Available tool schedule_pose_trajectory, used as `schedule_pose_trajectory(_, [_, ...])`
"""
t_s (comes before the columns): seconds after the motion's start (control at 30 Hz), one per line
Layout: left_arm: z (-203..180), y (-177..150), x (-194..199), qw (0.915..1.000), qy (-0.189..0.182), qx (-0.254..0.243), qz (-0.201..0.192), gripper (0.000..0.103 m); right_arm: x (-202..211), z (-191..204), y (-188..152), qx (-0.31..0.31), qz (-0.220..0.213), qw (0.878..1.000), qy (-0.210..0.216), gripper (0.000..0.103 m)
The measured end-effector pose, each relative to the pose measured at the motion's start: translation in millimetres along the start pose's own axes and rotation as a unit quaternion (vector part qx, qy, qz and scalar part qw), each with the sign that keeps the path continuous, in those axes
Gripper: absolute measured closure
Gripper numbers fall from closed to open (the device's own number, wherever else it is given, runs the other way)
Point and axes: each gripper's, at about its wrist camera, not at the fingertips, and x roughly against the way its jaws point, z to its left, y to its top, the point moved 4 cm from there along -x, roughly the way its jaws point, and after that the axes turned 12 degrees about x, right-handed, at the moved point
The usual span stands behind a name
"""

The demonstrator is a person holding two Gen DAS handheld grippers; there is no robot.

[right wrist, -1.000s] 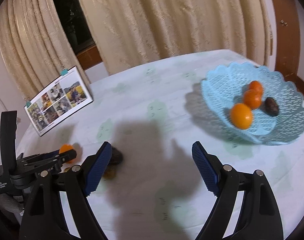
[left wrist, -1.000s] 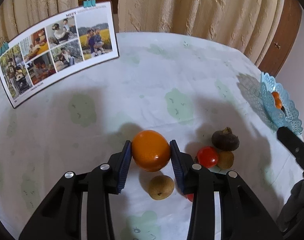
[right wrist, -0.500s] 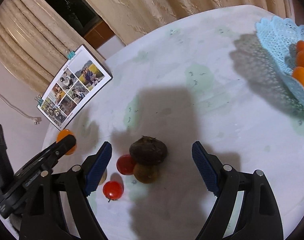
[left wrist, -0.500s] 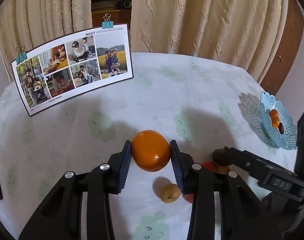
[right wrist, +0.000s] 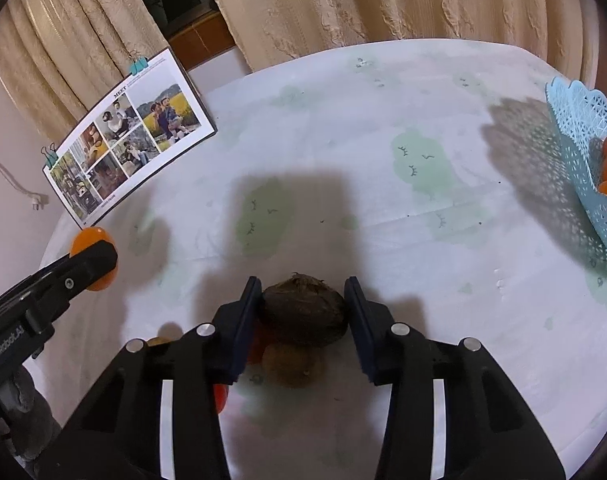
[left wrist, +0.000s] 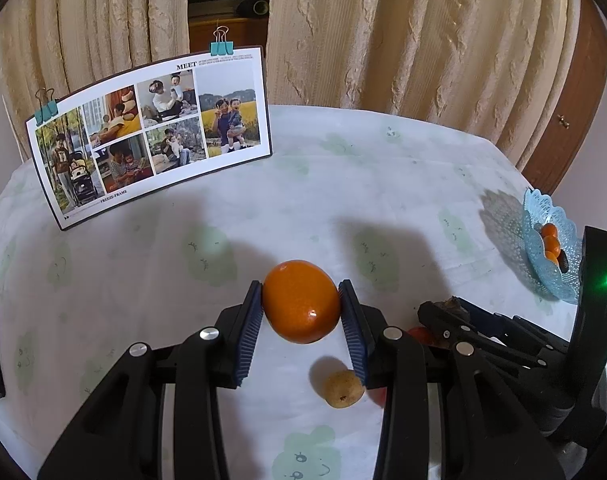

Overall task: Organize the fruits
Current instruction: 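Grasp the orange with the left tool while the right tool grasps a dark brown fruit, then carry the orange into the blue basket with the left tool while the right tool drops the brown fruit there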

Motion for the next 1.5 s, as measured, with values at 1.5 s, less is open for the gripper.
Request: schedule_pose_trajectory(1.5, [-42,-16,-8,0.9993,-0.006,-0.036,0.008,0.064,154,-207,-33,-0.135,-0.147,0.953,-0.228,0.059])
